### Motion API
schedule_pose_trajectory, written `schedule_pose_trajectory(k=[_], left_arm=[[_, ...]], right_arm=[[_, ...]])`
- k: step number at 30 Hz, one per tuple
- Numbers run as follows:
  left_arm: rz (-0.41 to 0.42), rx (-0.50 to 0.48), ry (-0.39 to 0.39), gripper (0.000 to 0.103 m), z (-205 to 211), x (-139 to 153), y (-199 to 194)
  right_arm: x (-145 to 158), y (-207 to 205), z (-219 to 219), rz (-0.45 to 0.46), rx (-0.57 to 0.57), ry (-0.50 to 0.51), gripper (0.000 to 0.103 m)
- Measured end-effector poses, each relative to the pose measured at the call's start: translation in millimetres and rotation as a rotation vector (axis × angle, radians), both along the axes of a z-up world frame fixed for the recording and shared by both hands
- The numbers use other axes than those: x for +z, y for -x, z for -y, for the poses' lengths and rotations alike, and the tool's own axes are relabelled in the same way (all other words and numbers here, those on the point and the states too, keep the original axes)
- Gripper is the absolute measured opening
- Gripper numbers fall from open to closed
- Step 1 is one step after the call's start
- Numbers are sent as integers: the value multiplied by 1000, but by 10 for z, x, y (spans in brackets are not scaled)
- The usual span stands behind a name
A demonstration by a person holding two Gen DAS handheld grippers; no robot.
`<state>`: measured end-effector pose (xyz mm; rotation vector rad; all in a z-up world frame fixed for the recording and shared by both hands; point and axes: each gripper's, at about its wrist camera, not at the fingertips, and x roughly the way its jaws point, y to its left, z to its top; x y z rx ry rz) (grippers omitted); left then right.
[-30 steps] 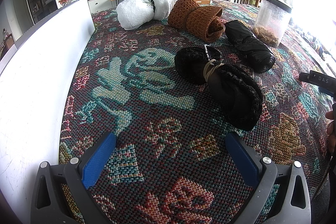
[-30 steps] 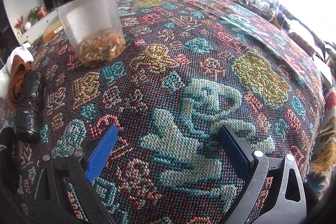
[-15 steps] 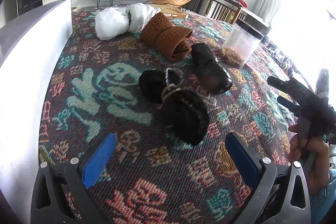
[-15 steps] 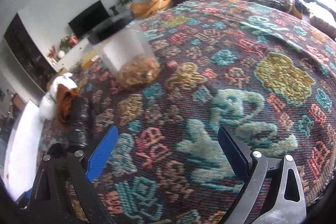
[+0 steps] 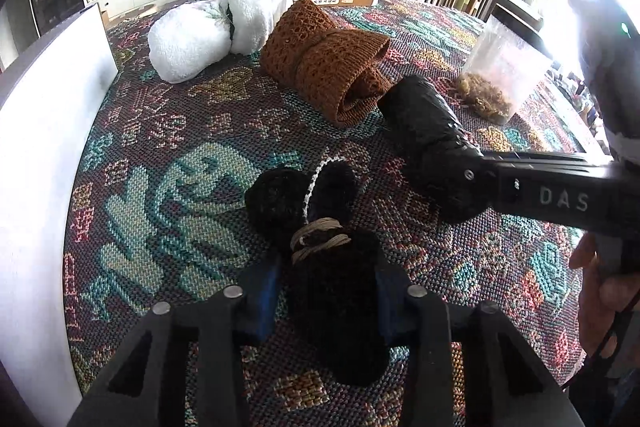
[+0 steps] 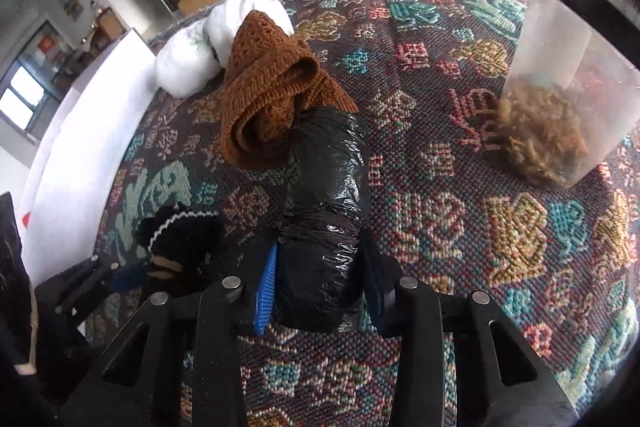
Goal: Organize soft objects
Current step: 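Carry both black items over the white box and open both grippers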
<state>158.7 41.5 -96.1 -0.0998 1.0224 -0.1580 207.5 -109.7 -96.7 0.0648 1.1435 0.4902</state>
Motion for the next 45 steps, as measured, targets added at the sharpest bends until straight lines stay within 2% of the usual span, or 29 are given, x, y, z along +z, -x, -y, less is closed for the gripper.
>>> schedule_pose_trajectory(k=[3,7,11,14,16,19,24,28,30,31,32,33,34,36,39,42,45], left_arm=[[8,20,58,31,-119,52,136],[23,13,132,31,-183,179,362],[52,-1,195,31,-232,397,545],[100,-18,227,31,-335,689,714],[136,-18,241,31,-475,922,868],[186,15,219,31,-808,1213,1074],[229,171,86,31,-1675,1433,1455],[187,344,-39,36,-2400,1321,1733],[144,425,-98,55,-2676,1195,1843],[126,462,-118,78,-2790,1126,1891],[117,503,-134,93,-2892,1074,1942],[119,541,-147,94,-2971,1038,1992],[124,571,-152,94,-3030,1018,2037],[148,596,-131,94,-3094,1023,2100],[194,584,-71,94,-3033,1060,2109],[226,497,7,94,-2733,1133,2011],[247,330,83,94,-2194,1238,1880]], right_arm=[[108,298,402,8,-64,-16,39],[225,624,1051,32,-222,-38,39],[341,687,1620,72,-370,27,39],[484,704,1767,78,-398,41,39],[635,734,1644,98,-366,45,39],[896,798,1191,129,-260,2,39],[1326,1040,-228,141,24,-159,39],[1533,1382,-1357,93,244,-286,39],[1558,1544,-1820,56,334,-334,40],[1539,1610,-2017,32,372,-355,45],[1496,1667,-2177,1,408,-376,47],[1455,1706,-2301,-25,432,-387,63],[1405,1753,-2353,-29,437,-382,71],[1382,1764,-2292,15,426,-362,70],[1311,1601,-1954,129,317,-269,73],[1094,1397,-1428,235,158,-125,76],[656,1183,-810,285,-16,88,77]])
